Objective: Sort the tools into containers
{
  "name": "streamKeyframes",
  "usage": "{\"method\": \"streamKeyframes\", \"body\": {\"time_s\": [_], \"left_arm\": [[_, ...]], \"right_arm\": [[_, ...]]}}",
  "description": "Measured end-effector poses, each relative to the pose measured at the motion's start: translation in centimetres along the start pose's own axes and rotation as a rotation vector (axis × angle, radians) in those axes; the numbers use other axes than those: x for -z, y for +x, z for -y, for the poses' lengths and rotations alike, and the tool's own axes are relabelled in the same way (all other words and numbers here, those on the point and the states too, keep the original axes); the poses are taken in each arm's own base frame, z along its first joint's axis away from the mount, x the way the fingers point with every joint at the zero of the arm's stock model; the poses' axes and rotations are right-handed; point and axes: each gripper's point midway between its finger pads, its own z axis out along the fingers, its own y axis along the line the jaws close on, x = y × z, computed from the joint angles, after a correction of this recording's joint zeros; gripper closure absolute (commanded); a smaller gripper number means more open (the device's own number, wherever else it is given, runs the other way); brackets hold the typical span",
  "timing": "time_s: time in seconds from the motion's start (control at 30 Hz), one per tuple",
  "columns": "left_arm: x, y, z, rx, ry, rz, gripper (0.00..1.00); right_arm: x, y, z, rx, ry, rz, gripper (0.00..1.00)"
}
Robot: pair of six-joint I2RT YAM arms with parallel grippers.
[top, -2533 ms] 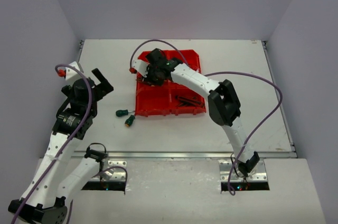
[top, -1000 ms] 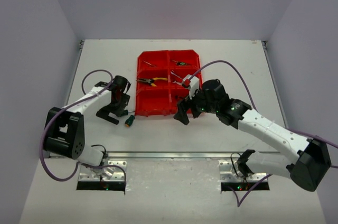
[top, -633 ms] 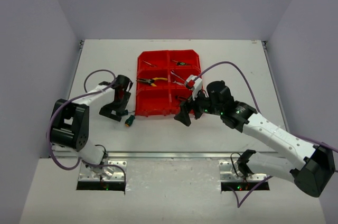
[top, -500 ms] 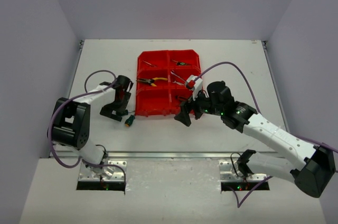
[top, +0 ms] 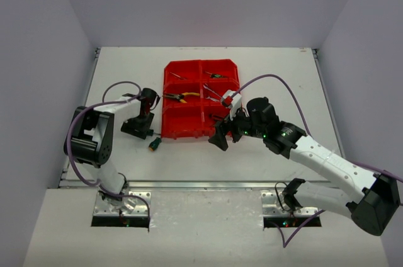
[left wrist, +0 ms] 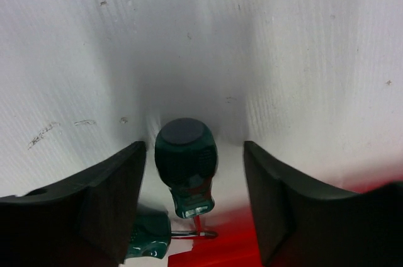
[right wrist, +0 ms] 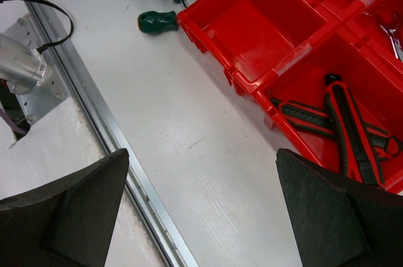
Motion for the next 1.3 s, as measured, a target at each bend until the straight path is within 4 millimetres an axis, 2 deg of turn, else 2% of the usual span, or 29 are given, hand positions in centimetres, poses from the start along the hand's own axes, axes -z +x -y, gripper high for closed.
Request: {"method": "streamKeyframes", "body": {"time_s": [0.1,0.17,0.2,0.23,0.57,0.67,0.83,0.97,1.07,1.3], "left_arm": [[-0.2,-0.2,0.1,0.002,-0.010,-0.001,0.69],[-0.4,-0.6,0.2,0.015,-0.013,-0.005,0.76],[-0.5,-0.8,0.4,0.026,-0.012,-0.008,0.84],[-0.6,-1.1,0.6,0.037,-0.011,-0.011,0.99],[-1.2,-3.2,1.9,0.121,-0.004,-0.011,1.00],[-0.8,-4.1,1.8,0.147,-0.004,0.015,1.00],[3.0,-6.6,2.4,0.208,0.098,0.063,1.00],[7.1,-8.1,3.7,0.246,0.247,0.074,1.00],[8.9,-6.8,5.0,0.206,0.329,0.059,1.00],[10.7,2.4,7.6,-0.016,0.404,-0.048,1.00]], "right_arm": [[0.0,0.0,0.1,0.001,0.008,0.001,0.01],[0.0,0.0,0.2,0.001,0.013,0.000,0.01],[0.0,0.0,0.3,0.001,0.015,0.000,0.01],[0.0,0.1,0.3,0.001,0.018,-0.001,0.01],[-0.1,0.2,0.6,0.006,0.033,-0.005,0.01],[-0.1,0.5,0.8,0.008,0.037,-0.010,0.01],[-0.1,0.7,1.0,0.009,0.047,-0.015,0.01],[-0.2,0.8,1.3,0.009,0.065,-0.016,0.01],[-0.1,1.0,1.7,0.008,0.087,-0.017,0.01],[0.1,1.2,2.4,0.009,0.129,-0.013,0.01]]}}
